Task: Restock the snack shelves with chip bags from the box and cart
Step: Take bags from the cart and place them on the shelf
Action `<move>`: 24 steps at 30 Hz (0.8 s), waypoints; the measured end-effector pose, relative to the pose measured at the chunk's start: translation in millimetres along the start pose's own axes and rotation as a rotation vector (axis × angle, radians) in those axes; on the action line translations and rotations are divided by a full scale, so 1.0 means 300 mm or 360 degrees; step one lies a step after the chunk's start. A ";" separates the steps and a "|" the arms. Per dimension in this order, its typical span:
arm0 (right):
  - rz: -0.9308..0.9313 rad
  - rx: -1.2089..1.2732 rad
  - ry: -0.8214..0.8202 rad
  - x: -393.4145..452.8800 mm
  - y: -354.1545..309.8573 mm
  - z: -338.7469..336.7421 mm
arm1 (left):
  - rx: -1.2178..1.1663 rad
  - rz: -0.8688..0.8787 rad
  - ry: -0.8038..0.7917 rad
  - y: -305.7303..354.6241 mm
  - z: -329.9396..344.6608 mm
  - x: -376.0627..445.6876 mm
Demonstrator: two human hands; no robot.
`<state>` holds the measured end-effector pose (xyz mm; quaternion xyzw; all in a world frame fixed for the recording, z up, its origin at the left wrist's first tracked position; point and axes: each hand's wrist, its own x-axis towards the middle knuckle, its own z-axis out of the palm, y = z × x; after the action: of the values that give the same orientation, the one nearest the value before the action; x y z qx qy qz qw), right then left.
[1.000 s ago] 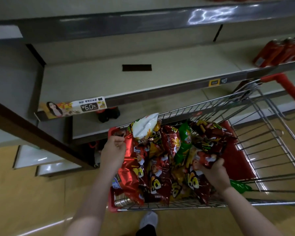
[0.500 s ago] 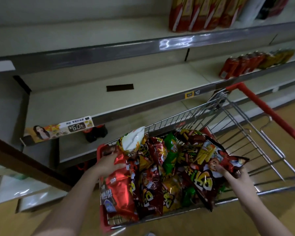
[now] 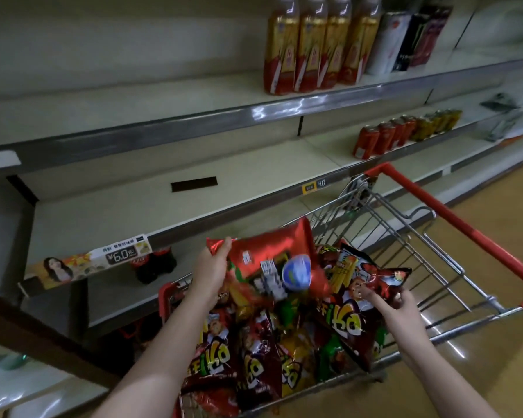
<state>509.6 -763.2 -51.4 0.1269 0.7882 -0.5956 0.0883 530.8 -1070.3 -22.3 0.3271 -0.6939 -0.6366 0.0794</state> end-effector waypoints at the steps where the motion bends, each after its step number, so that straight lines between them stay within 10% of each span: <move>1: -0.0010 0.0048 0.0026 -0.001 -0.017 0.006 | -0.0297 -0.0218 0.0049 0.006 0.020 0.005; 9: -0.0130 0.0477 0.0163 0.044 -0.165 0.030 | -0.0885 -0.0885 -0.0403 0.016 0.254 -0.071; 16: -0.0166 0.0497 0.0250 0.063 -0.214 -0.071 | -0.0796 -0.0375 -0.0355 0.051 0.346 -0.096; 24: -0.0187 0.0398 0.0424 0.043 -0.261 -0.293 | -0.0519 -0.0096 -0.1033 0.154 0.439 -0.122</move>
<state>474.4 -697.7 40.7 0.1684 0.7188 -0.6711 -0.0682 473.4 -941.7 8.8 0.1113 -0.5625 -0.8115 -0.1126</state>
